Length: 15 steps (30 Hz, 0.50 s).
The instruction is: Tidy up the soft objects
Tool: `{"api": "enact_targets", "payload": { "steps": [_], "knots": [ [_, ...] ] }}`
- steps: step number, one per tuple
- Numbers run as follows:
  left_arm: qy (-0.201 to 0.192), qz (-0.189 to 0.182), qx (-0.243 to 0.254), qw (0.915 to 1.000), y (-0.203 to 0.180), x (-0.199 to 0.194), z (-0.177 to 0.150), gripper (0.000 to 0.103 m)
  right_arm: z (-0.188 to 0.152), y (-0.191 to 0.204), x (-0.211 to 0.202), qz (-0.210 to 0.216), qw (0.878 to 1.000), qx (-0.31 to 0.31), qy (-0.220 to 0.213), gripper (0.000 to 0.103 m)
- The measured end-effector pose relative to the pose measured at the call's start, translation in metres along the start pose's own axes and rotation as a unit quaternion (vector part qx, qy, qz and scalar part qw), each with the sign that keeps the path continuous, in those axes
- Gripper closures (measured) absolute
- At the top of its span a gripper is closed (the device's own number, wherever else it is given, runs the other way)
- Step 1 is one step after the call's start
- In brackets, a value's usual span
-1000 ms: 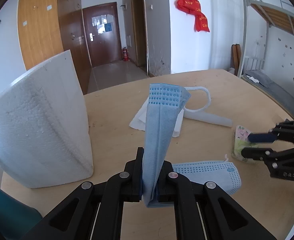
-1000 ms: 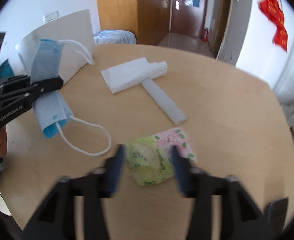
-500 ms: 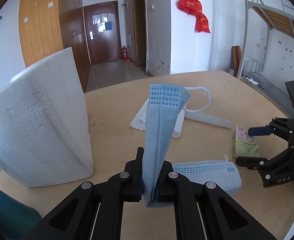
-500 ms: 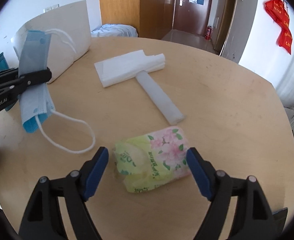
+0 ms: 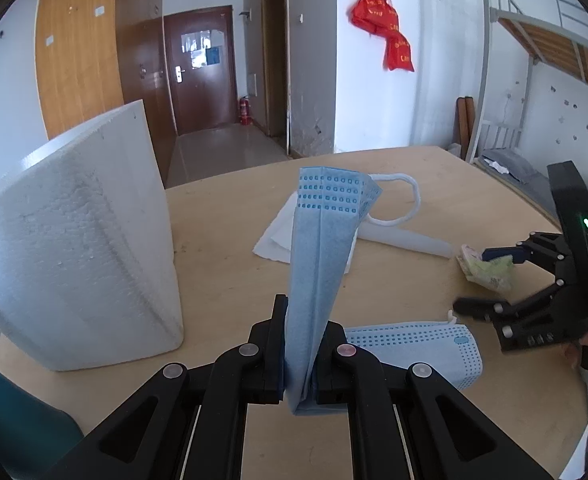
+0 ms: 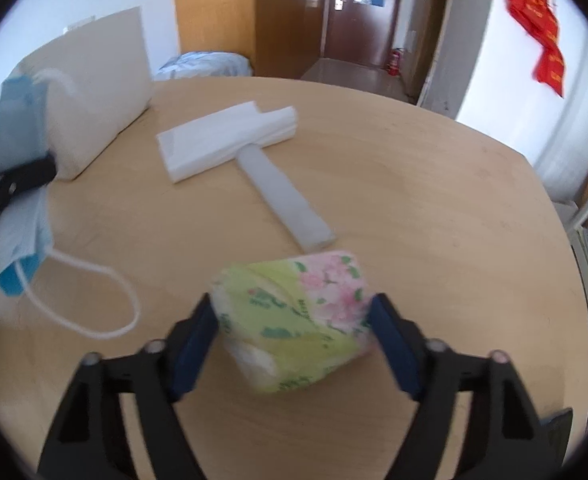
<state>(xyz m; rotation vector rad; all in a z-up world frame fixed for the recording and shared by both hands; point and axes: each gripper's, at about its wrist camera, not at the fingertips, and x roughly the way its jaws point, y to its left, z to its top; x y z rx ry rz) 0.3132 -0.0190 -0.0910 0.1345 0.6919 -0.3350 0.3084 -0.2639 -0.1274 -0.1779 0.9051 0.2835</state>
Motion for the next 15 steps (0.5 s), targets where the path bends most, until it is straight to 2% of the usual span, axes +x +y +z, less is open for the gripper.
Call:
{"api": "enact_targets", "payload": {
  "steps": [1,3,6,15],
  "knots": [
    [0.0,-0.001,0.0,1.0,0.0,-0.001,0.0,0.094,0.0,-0.004,-0.002,-0.002,1.0,0.011,-0.002,0.038],
    [-0.002,-0.001,0.0,1.0,-0.001,-0.003,-0.001,0.094,0.0,-0.014,-0.006,0.01,0.999,0.035,-0.007,0.047],
    [-0.005,-0.001,-0.002,1.0,0.001,-0.006,-0.001,0.094,-0.002,-0.016,-0.01,0.008,0.999,0.042,-0.012,0.054],
    [-0.021,-0.002,-0.007,0.9997,-0.005,-0.028,-0.003,0.094,-0.006,-0.009,-0.048,0.008,0.997,0.054,-0.059,0.056]
  ]
}}
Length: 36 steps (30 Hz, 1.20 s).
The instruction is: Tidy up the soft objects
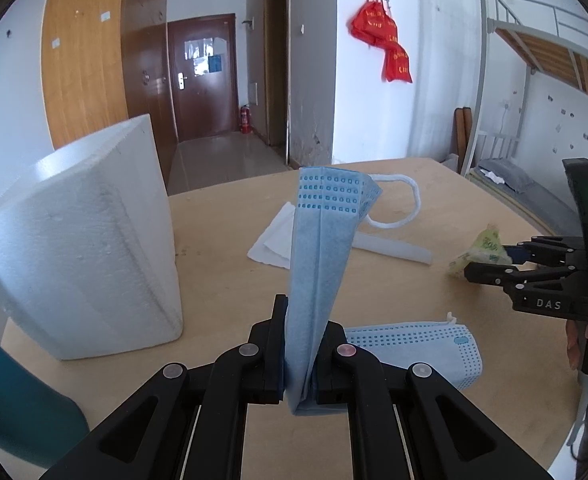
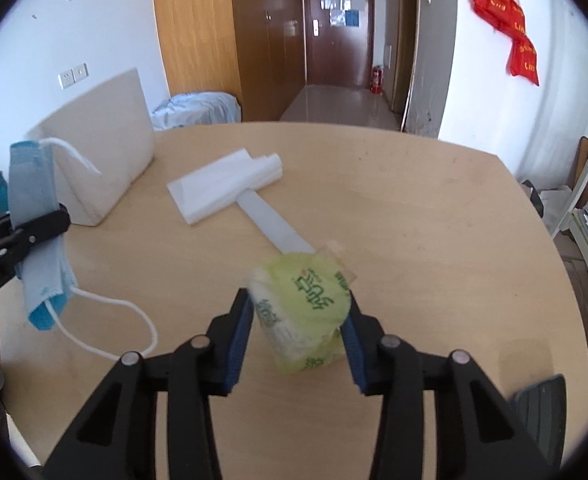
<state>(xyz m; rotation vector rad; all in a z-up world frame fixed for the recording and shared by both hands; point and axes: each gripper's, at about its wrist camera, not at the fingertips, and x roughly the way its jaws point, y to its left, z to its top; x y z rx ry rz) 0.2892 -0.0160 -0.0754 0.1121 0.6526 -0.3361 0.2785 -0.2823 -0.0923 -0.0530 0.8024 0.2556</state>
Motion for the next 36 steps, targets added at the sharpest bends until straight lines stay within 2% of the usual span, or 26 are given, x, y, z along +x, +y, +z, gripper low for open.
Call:
{"api": "enact_targets", "payload": {
  "steps": [5,10,11,12,14,17,21,25,26,28,29,30,36],
  "knots": [
    [-0.009,0.0,0.001,1.0,-0.006,-0.016,-0.003,0.094,-0.007,0.01,-0.016,0.003,1.0,-0.009,-0.008,0.06],
    [-0.014,0.003,0.002,0.9999,-0.01,-0.027,-0.008,0.094,-0.013,0.017,-0.003,0.001,0.999,-0.042,0.007,0.06],
    [-0.015,0.003,0.002,0.9999,-0.01,-0.029,-0.009,0.094,-0.015,0.02,-0.001,0.0,0.998,-0.057,0.006,0.053],
    [-0.017,0.004,0.0,0.9998,-0.009,-0.031,-0.011,0.094,-0.016,0.023,0.003,-0.011,0.997,-0.076,0.011,0.041],
    [-0.015,0.005,-0.004,0.9999,-0.009,-0.03,-0.012,0.094,-0.019,0.026,0.012,-0.031,0.995,-0.091,0.028,0.035],
    [-0.014,0.007,-0.01,0.9998,-0.006,-0.029,-0.013,0.094,-0.021,0.024,0.021,-0.017,0.995,-0.087,0.037,0.035],
    [-0.01,0.005,-0.013,0.9999,-0.005,-0.026,-0.014,0.094,-0.021,0.025,0.03,-0.026,0.994,-0.096,0.053,0.034],
    [-0.009,0.001,-0.017,0.9998,-0.005,-0.024,-0.012,0.094,-0.018,0.018,0.031,-0.025,0.995,-0.079,0.054,0.034],
    [-0.009,0.001,-0.018,0.9998,-0.005,-0.024,-0.012,0.094,-0.018,0.015,0.032,-0.017,0.996,-0.073,0.056,0.036],
    [-0.008,-0.002,-0.018,0.9998,-0.006,-0.022,-0.013,0.094,-0.018,0.015,0.031,-0.017,0.995,-0.078,0.056,0.056],
    [-0.008,-0.003,-0.018,0.9998,-0.006,-0.022,-0.014,0.094,-0.018,0.016,0.03,-0.017,0.995,-0.082,0.055,0.081],
    [-0.008,-0.003,-0.018,0.9998,-0.007,-0.022,-0.014,0.094,-0.018,0.017,0.028,-0.015,0.995,-0.085,0.053,0.09],
    [-0.009,-0.007,-0.02,0.9997,-0.007,-0.024,-0.015,0.094,-0.021,0.019,0.02,-0.021,0.995,-0.079,0.054,0.094]
  ]
}}
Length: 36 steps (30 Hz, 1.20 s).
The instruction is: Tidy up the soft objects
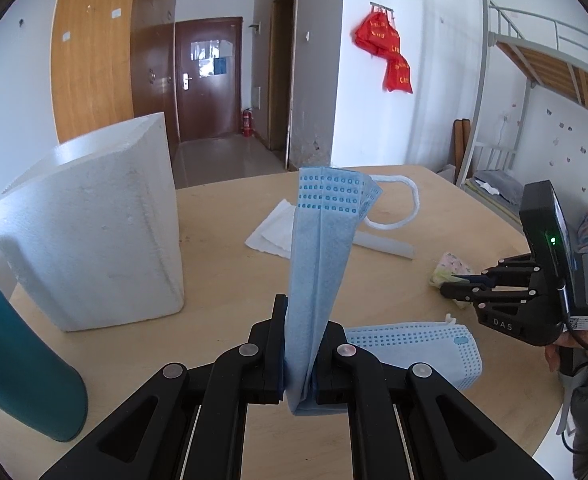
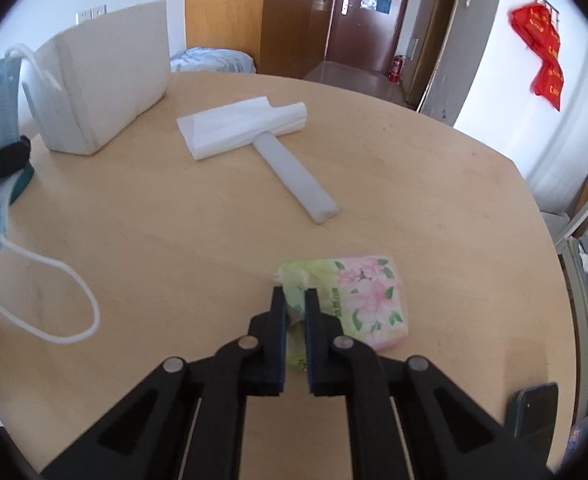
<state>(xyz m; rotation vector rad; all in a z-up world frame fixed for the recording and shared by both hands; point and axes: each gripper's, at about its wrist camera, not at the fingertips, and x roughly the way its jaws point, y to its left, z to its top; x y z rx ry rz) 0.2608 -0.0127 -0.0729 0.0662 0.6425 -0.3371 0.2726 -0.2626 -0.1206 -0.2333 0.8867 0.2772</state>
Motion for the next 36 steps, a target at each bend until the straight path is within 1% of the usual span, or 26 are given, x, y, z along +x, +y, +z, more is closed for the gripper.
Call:
{"api": "enact_targets", "payload": {
  "steps": [4,6,7,9,10,13,20,26,36],
  "knots": [
    [-0.002,0.0,0.001,1.0,0.001,-0.002,0.001,0.094,-0.003,-0.003,-0.016,0.013,1.0,0.017,-0.022,0.094],
    [-0.004,0.0,0.001,1.0,0.001,-0.003,0.001,0.094,-0.005,0.0,-0.029,0.017,0.999,0.014,-0.035,0.094],
    [-0.005,0.0,0.001,1.0,0.001,-0.005,0.001,0.094,-0.006,0.001,-0.041,0.022,0.998,0.016,-0.049,0.094],
    [-0.008,0.001,0.0,1.0,0.0,-0.008,0.001,0.094,-0.005,0.001,-0.055,0.034,0.997,0.022,-0.062,0.094],
    [-0.01,0.0,-0.001,1.0,0.0,-0.01,0.001,0.094,-0.004,0.001,-0.066,0.034,0.996,0.024,-0.076,0.094],
    [-0.016,-0.001,-0.001,0.9999,-0.002,-0.018,0.001,0.094,-0.004,0.005,-0.084,0.04,0.994,0.029,-0.094,0.095],
    [-0.031,0.002,0.002,0.9995,-0.007,-0.043,-0.004,0.094,-0.008,0.024,-0.111,0.054,0.991,0.025,-0.121,0.094],
    [-0.046,0.019,0.012,0.9987,-0.016,-0.077,-0.015,0.094,-0.017,0.041,-0.129,0.066,0.988,0.018,-0.137,0.094],
    [-0.071,0.043,-0.002,0.9966,-0.02,-0.15,-0.052,0.094,-0.044,0.081,-0.161,0.099,0.982,-0.002,-0.162,0.094]
  ]
}}
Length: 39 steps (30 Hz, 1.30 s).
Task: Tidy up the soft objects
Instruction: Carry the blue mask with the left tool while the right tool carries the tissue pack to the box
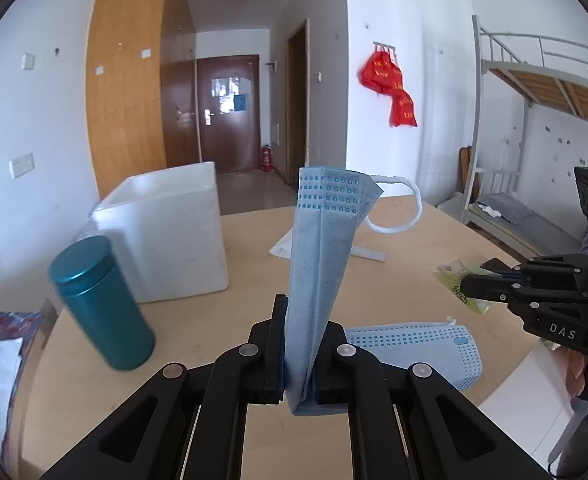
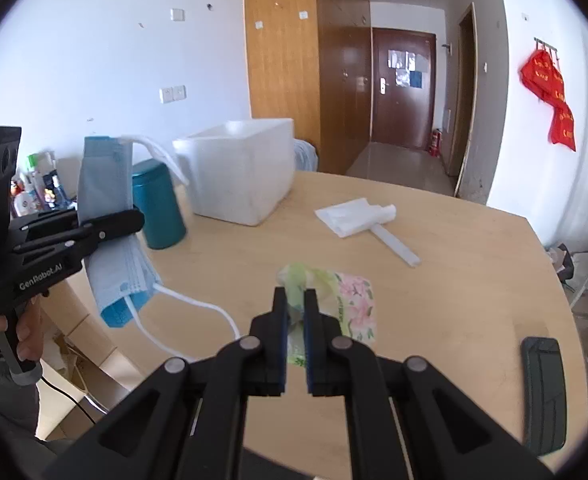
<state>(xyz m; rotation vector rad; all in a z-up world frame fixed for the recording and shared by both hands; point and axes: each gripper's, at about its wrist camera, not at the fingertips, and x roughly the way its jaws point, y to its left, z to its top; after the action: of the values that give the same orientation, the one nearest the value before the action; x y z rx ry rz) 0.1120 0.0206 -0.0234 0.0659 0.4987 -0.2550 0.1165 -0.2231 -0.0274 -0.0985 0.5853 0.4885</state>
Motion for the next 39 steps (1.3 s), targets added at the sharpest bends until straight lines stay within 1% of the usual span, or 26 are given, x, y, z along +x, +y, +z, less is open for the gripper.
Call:
{"api": "enact_targets", "payload": {
  "steps": [3,6,9,15,19,25,34,39],
  "knots": [
    [-0.007,0.009,-0.006,0.9999,0.002,-0.023,-0.007,0.094,-0.004,0.015,-0.012,0.011,1.0,-0.007,-0.011,0.094],
    [-0.018,0.031,-0.007,0.9993,0.004,-0.047,-0.014,0.094,-0.007,0.029,-0.021,0.02,1.0,-0.014,-0.02,0.094],
    [-0.024,0.046,-0.015,0.9986,0.005,-0.066,-0.02,0.094,-0.007,0.043,-0.029,0.031,0.999,-0.024,-0.033,0.094],
    [-0.042,0.087,-0.035,0.9947,0.021,-0.09,-0.019,0.094,-0.001,0.066,-0.034,0.05,0.997,-0.045,-0.048,0.094],
    [-0.048,0.096,-0.044,0.9932,0.03,-0.1,-0.019,0.094,0.01,0.074,-0.029,0.063,0.995,-0.052,-0.057,0.094],
    [-0.052,0.107,-0.048,0.9917,0.042,-0.097,-0.013,0.094,0.029,0.085,-0.01,0.08,0.993,-0.063,-0.06,0.094],
    [-0.049,0.112,-0.054,0.991,0.065,-0.076,0.001,0.094,0.058,0.092,0.017,0.097,0.991,-0.076,-0.06,0.094],
    [-0.049,0.111,-0.052,0.9912,0.075,-0.064,0.016,0.094,0.076,0.091,0.03,0.102,0.99,-0.077,-0.061,0.094]
  ]
}}
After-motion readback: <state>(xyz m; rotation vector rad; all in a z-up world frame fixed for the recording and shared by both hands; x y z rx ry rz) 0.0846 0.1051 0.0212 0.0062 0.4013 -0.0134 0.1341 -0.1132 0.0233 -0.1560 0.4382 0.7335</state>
